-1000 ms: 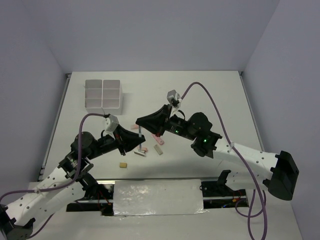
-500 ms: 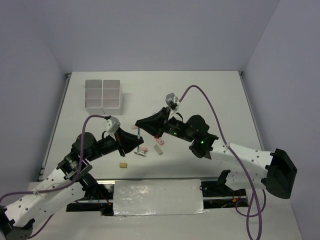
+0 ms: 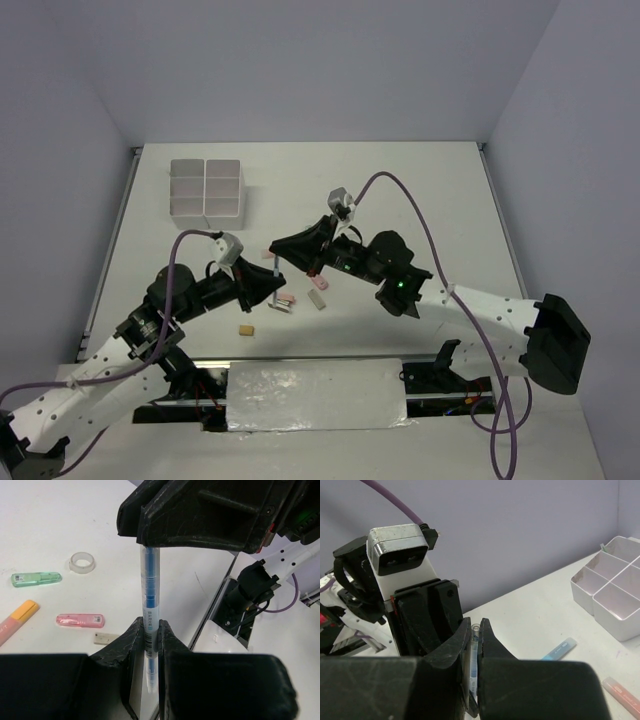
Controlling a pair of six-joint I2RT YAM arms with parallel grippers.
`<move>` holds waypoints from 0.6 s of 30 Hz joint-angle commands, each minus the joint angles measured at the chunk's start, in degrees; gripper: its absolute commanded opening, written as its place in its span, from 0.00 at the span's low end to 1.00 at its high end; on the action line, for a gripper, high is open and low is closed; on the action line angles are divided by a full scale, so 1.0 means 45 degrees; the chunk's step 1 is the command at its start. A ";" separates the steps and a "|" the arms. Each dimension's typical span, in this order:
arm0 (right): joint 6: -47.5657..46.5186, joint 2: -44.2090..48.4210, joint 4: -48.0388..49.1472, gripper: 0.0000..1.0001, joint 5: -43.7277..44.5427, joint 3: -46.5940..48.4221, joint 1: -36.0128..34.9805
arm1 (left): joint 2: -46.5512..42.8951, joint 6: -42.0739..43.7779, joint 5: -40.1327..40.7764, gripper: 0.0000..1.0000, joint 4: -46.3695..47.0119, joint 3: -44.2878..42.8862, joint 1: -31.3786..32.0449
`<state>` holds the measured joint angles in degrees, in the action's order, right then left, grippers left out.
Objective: Sort the stationery into containers
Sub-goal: Close the pen cap on the pen.
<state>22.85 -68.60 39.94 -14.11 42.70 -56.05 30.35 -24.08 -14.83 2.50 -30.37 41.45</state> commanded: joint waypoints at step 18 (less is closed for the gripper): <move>-0.0468 0.0868 -0.5417 0.42 -0.0167 0.1896 0.0307 | 0.0816 0.0427 -0.1817 0.00 0.5418 -0.0697 -0.0989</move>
<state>22.72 -66.70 28.60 -13.65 47.97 -54.13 35.92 -23.97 -19.86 8.86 -31.83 37.69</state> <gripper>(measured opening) 0.376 0.231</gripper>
